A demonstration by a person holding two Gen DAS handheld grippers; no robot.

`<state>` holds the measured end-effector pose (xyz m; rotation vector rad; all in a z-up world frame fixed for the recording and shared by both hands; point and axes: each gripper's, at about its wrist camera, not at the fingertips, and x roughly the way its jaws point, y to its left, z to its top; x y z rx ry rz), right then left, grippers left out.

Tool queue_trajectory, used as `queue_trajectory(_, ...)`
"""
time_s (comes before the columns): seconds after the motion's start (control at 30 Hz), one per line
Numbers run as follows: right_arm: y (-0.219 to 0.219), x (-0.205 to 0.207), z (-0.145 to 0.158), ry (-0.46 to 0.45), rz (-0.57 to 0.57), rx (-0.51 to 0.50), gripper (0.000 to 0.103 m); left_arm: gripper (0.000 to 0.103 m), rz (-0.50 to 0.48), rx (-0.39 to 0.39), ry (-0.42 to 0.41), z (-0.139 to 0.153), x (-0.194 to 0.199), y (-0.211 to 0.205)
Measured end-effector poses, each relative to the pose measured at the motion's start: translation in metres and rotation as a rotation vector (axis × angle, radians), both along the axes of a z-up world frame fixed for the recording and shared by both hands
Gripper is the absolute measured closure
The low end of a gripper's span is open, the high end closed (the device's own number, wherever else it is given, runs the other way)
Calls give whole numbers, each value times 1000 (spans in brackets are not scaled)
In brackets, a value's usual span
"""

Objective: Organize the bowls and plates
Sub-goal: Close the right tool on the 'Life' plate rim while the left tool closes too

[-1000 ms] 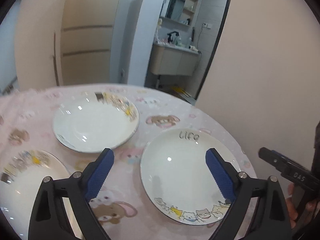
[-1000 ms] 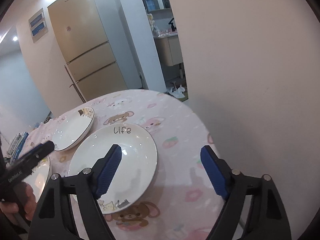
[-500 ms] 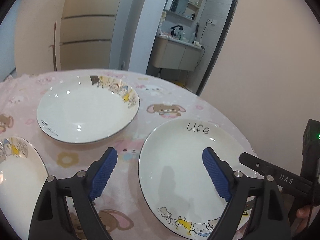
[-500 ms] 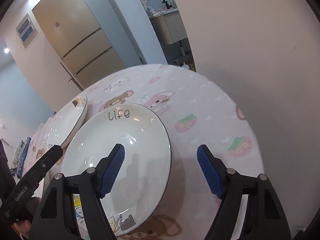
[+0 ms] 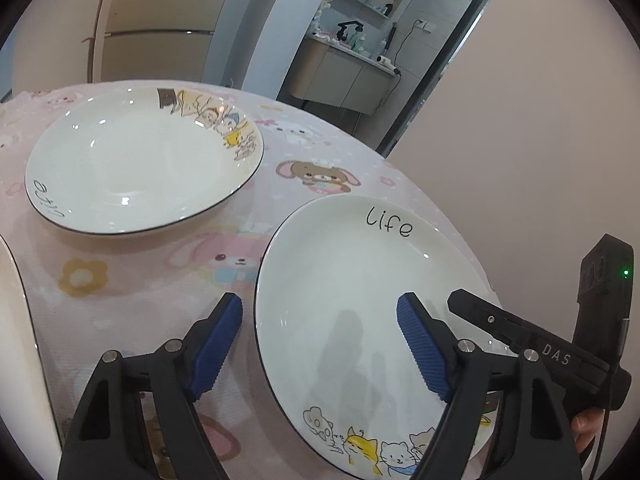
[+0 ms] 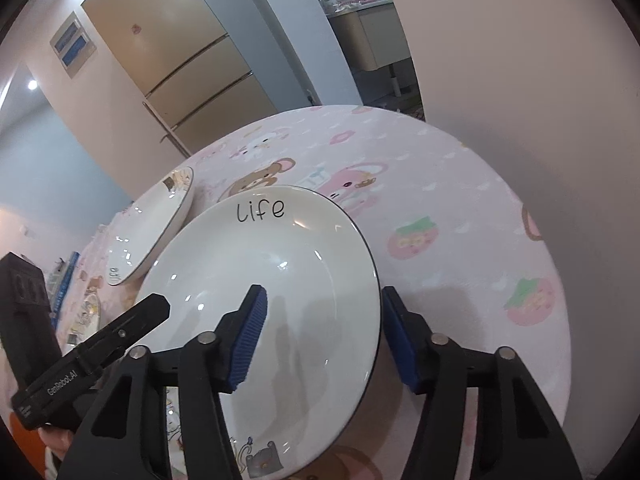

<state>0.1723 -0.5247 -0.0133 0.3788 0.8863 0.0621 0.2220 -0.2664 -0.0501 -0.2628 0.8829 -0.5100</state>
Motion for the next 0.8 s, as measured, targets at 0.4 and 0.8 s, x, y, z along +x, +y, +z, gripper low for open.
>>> queue_trajectory(0.4, -1, 3, -3, -17, -63, -21, 66, 40, -34, -42, 16, -2, 0, 0)
queue_trajectory(0.8, -18, -3, -8, 0, -69, 68, 88, 87, 44, -67, 91, -11, 12, 20)
